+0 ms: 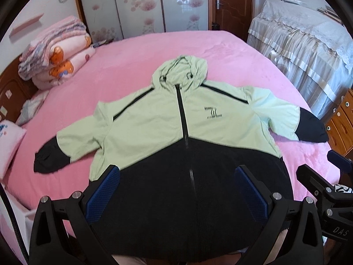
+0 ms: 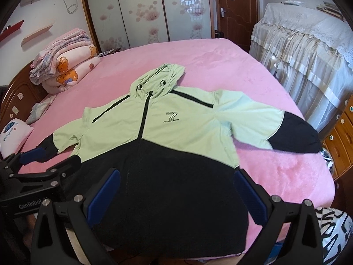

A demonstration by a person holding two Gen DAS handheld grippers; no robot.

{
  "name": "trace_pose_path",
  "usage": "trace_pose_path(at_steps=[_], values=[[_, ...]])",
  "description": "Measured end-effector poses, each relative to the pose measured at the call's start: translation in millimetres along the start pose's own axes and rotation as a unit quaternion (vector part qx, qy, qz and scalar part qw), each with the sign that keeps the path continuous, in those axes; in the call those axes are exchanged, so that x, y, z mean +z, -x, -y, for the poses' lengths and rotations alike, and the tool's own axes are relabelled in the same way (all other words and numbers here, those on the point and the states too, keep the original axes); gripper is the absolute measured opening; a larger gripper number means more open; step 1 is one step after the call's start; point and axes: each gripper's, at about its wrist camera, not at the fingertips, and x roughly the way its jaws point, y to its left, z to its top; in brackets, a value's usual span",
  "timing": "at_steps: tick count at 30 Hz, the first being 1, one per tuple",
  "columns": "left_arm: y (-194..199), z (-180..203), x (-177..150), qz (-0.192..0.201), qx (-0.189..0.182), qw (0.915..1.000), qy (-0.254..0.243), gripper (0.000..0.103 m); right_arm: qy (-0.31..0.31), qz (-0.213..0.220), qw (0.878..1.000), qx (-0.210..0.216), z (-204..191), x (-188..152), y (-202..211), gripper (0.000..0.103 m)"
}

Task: Fold large clothes
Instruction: 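Grasp the black sleeve cuff with the right gripper and lift it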

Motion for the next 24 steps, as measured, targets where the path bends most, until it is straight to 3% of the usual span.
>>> trace_pose_path(at_steps=[4,10,12,18,21,24], values=[[6,17,30,0.036,-0.01,0.9992,-0.014,0.103,-0.002,0.017,1.0,-0.011,23,23,4,0.103],[4,47,72,0.072,-0.03,0.9961,-0.041,0.103,0.016,0.066,0.995,-0.072,54,56,20,0.103],[0,60,88,0.086,-0.045,0.9939,-0.052,0.103,0.018,0.08,0.993,-0.088,66,67,25,0.103],[-17,100,115,0.153,-0.041,0.984,-0.081,0.103,0.021,0.11,0.981,-0.158,108,90,29,0.103],[-37,120,124,0.183,-0.033,0.9789,-0.083,0.103,0.015,0.104,0.978,-0.178,137,99,19,0.103],[-69,142,136,0.156,-0.049,0.9824,-0.091,0.103,-0.022,0.069,0.981,-0.18,179,106,-2,0.103]])
